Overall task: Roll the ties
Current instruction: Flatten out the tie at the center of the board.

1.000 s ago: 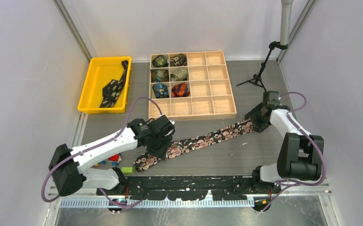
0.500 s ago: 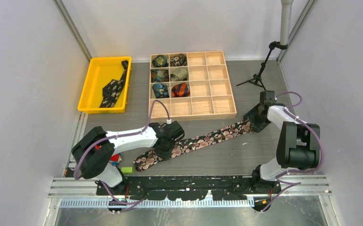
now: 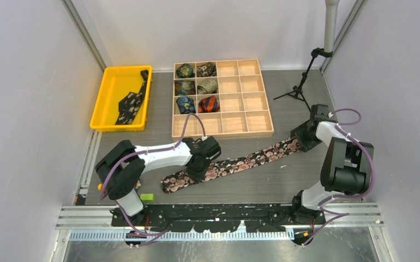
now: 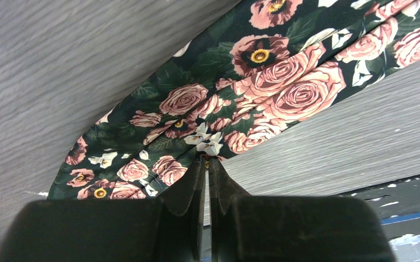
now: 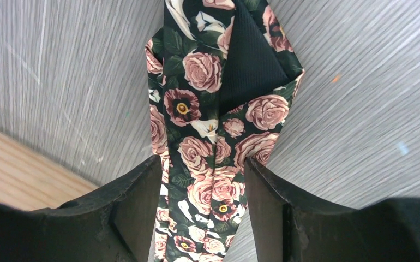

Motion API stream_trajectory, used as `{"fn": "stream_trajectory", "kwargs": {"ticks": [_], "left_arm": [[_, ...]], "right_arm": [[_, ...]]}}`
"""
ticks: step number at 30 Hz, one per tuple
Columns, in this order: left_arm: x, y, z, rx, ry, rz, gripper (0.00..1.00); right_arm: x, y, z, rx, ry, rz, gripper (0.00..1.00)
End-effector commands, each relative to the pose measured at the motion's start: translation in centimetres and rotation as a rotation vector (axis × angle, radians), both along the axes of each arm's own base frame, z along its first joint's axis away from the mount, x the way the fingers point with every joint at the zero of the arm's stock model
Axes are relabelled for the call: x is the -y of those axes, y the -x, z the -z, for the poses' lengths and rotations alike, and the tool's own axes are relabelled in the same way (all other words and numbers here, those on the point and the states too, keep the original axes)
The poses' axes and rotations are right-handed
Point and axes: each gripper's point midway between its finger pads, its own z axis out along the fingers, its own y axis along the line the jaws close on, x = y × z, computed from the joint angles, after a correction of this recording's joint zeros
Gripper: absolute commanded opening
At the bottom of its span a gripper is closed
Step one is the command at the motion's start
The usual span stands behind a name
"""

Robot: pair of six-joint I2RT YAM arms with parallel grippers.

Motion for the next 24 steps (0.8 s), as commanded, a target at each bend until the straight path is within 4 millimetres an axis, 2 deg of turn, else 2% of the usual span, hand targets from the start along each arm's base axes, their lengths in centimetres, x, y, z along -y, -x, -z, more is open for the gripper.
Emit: {"fn": "stream_trajectory", "kwargs": {"ticks": [1,7,12,15,17,20,21,24], "left_arm": [[3.7,-2.7,2.4,0.058,0.056,0.043,0.05],[6.4,-4.2,0.8,0.074,0.094,0.077,0.04],[6.9,-4.5,-2.2,0.107,0.105,0.101,0.06],[6.9,-4.2,-5.0,0.167,0.139,0.124,0.13],[6.6,-4.4,-6.3,0.208,0.149,0.136,0.21],[5.8,-5.6,-7.6,0.291,0.126,0.156,0.44],[5.8,-6.0,-7.7,0.307,0.118,0.178,0.49],[6.1,-7.2,-7.5,0.327,0.107,0.234,0.52]], "right_arm": [[4.3,-0.3,0.3,-0.024,0.101,0.087,0.62],[6.6,-1.6,-1.4,0.010,0.120,0.133,0.62],[7.2,-1.9,-5.6,0.062,0.172,0.120,0.64],[7.1,-0.7,-8.6,0.090,0.206,0.102,0.65],[6.2,0.4,-9.9,0.111,0.198,0.090,0.66],[3.5,1.6,-11.6,0.181,0.158,0.044,0.66],[2.4,2.0,-12.1,0.202,0.155,0.021,0.67],[-2.0,3.2,-12.5,0.238,0.158,-0.090,0.68]]}}
